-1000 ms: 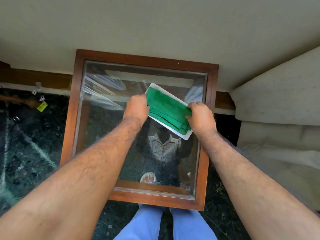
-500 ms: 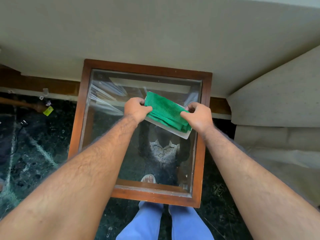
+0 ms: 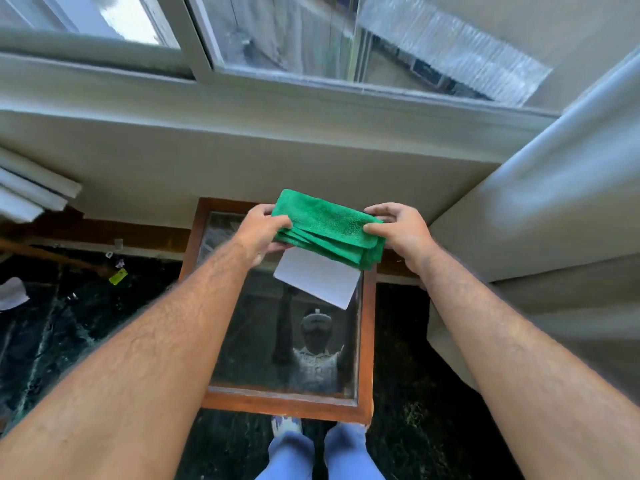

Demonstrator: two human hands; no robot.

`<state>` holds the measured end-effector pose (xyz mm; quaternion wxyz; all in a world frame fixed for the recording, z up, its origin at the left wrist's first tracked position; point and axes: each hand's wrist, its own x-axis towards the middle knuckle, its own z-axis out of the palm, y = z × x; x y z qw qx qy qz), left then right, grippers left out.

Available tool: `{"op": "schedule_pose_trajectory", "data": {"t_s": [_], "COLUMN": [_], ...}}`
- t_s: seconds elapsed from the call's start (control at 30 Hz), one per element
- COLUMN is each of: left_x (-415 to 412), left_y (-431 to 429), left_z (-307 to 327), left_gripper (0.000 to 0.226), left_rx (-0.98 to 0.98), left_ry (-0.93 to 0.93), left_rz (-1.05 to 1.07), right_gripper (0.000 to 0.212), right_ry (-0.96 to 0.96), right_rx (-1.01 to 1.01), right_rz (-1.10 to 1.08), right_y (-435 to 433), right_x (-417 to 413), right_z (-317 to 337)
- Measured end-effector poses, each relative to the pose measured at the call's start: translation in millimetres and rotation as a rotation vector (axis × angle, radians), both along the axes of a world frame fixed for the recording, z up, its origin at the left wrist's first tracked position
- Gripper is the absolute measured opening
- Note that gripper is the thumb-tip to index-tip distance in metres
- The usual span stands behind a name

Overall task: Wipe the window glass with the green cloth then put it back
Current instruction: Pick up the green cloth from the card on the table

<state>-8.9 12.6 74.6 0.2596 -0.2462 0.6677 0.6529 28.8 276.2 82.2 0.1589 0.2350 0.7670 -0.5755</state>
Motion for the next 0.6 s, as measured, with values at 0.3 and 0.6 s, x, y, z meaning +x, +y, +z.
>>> {"op": "schedule_pose_trajectory", "data": {"t_s": [0.3, 0.6], "left_x": [-32, -55], "left_y": [15, 3], "left_z": [168, 325], "left_gripper": [0.009, 0.025], "left_rx": [0.076, 0.045], "left_ry": [0.172, 0.451], "left_rz": [-0.140, -0.191], "right_gripper": [0.028, 0.032], "right_ry": [0.219, 0.375], "right_rx": [0.029, 0.445], "right_rz": [0.058, 0.213], "right_y": [17, 20], "right_x": [-18, -32], "right_z": [176, 328]}}
